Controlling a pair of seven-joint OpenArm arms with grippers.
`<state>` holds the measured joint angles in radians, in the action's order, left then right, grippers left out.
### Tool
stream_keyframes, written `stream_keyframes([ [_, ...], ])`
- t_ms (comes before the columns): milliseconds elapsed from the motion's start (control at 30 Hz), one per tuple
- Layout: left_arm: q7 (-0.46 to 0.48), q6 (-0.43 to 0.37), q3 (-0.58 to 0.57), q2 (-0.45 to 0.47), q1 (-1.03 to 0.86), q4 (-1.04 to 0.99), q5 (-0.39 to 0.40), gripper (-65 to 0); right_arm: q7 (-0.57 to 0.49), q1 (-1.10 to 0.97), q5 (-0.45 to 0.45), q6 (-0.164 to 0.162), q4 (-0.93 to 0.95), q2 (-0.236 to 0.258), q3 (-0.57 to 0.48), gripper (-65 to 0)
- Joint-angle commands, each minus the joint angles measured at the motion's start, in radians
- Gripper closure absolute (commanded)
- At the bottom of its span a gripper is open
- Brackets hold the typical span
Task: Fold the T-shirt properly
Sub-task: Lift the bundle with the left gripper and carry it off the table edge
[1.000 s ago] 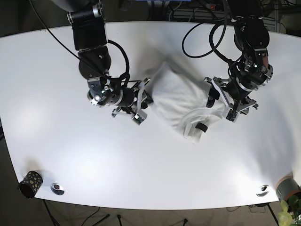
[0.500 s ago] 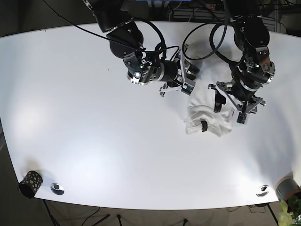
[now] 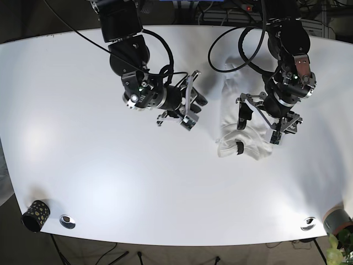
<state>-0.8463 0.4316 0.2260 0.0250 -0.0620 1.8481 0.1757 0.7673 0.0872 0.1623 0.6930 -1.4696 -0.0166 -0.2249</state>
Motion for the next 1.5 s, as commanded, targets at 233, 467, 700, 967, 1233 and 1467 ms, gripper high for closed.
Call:
stream_keyframes([
  [233, 0.103, -0.003, -0.058, 0.01, 0.012, -0.204, 0.005, -52.1, -0.024, 0.058, 0.02, 0.005, -0.018, 0.008, 0.103, -14.6],
  [467, 0.166, -0.001, -0.06, 0.056, 0.008, -0.37, -0.002, -52.1, -0.024, 0.064, 0.033, 0.005, -0.018, 0.014, 0.118, -14.6],
  [700, 0.169, 0.003, 0.043, 0.224, 0.014, -0.492, -0.003, -52.1, 0.031, 0.069, 0.107, 0.005, -0.019, 0.014, 0.198, -14.6],
  [967, 0.173, 0.088, 0.12, 0.442, 0.058, -0.612, -0.003, -52.2, 0.039, 0.085, 0.102, 0.005, -0.023, 0.016, 0.2, -14.6],
  [1233, 0.289, 0.174, 0.207, 0.605, 0.196, -0.967, -0.009, -52.2, 0.039, 0.078, 0.104, 0.005, -0.056, 0.016, 0.195, -14.6],
  [1467, 0.408, 0.221, 0.155, 0.709, 0.314, -1.192, -0.009, -52.2, 0.039, 0.078, 0.099, 0.005, -0.07, 0.016, 0.195, -14.4],
])
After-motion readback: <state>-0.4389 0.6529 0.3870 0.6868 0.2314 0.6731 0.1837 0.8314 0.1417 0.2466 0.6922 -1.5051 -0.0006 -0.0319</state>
